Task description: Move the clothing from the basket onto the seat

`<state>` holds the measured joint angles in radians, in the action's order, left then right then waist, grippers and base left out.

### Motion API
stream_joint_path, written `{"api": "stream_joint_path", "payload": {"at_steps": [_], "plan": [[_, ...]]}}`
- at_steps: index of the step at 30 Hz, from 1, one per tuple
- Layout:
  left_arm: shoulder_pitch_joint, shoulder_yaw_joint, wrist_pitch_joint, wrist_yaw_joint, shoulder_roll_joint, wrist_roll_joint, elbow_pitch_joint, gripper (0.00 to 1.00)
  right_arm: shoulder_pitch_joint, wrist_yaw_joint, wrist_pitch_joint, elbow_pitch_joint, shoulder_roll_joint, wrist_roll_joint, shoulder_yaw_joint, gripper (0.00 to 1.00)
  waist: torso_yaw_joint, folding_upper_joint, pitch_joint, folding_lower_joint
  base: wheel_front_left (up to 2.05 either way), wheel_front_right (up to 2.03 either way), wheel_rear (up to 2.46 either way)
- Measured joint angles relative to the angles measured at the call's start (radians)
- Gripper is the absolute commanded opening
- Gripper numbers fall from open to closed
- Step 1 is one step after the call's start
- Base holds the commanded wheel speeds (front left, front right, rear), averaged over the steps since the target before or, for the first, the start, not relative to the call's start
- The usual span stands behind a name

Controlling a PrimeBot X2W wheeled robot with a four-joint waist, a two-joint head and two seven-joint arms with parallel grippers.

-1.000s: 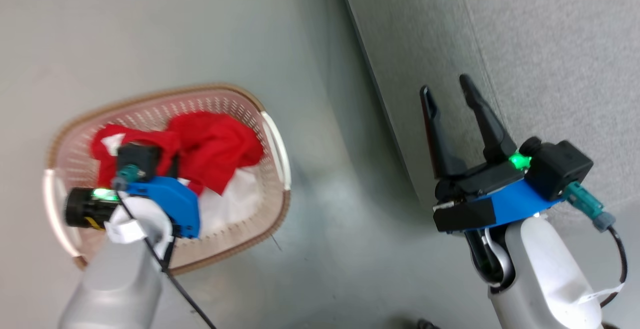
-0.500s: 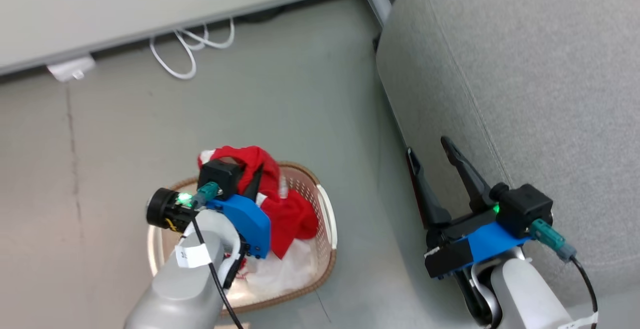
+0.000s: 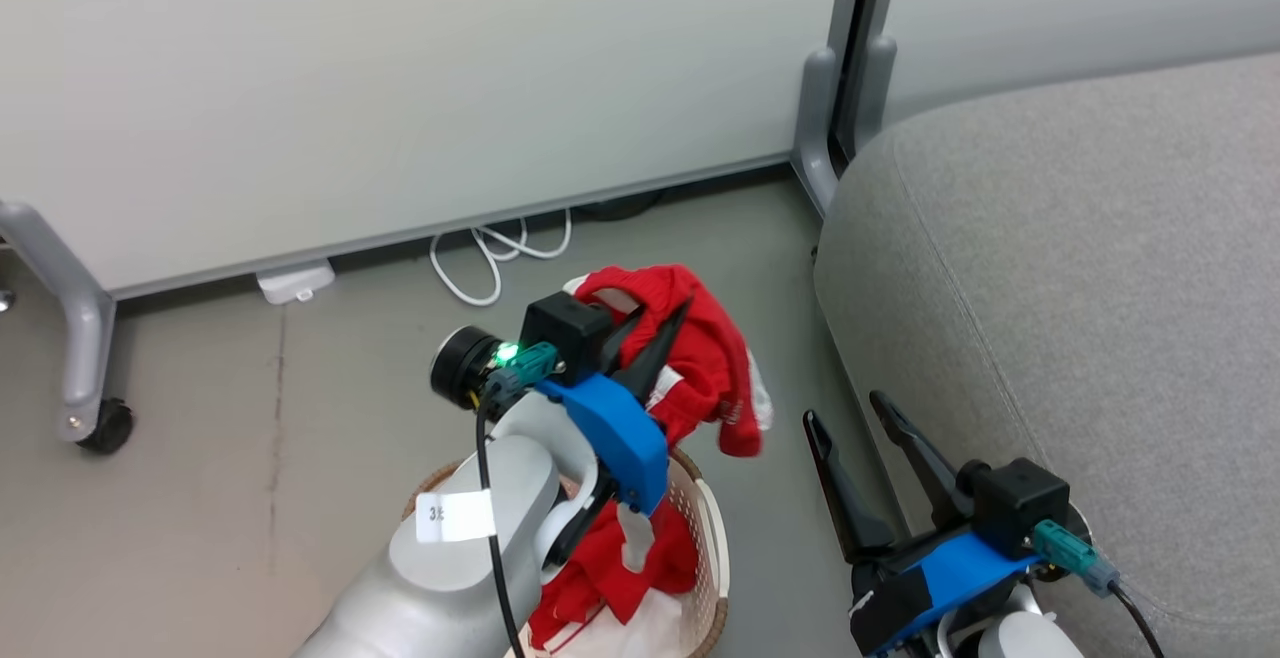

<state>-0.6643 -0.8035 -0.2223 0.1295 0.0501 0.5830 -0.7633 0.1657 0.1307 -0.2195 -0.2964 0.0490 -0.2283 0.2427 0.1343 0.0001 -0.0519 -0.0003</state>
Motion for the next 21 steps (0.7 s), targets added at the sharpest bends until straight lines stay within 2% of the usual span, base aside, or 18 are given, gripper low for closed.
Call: {"api": "stream_joint_path", "payload": {"at_steps": [11,21], "plan": [[-0.098,-0.116,0.054,-0.002,0.0,0.107,0.072,0.0,-0.034,0.0,0.033,0.03,0.0,0.005,0.007,1.0,-0.029,0.0,0.072,0.0001,0.0,0.0,0.0],[-0.111,-0.183,0.035,-0.031,0.0,0.152,0.06,0.0,-0.046,0.0,0.051,0.052,0.0,0.025,0.011,1.0,-0.027,0.0,0.077,0.0002,0.0,0.0,0.0]]}}
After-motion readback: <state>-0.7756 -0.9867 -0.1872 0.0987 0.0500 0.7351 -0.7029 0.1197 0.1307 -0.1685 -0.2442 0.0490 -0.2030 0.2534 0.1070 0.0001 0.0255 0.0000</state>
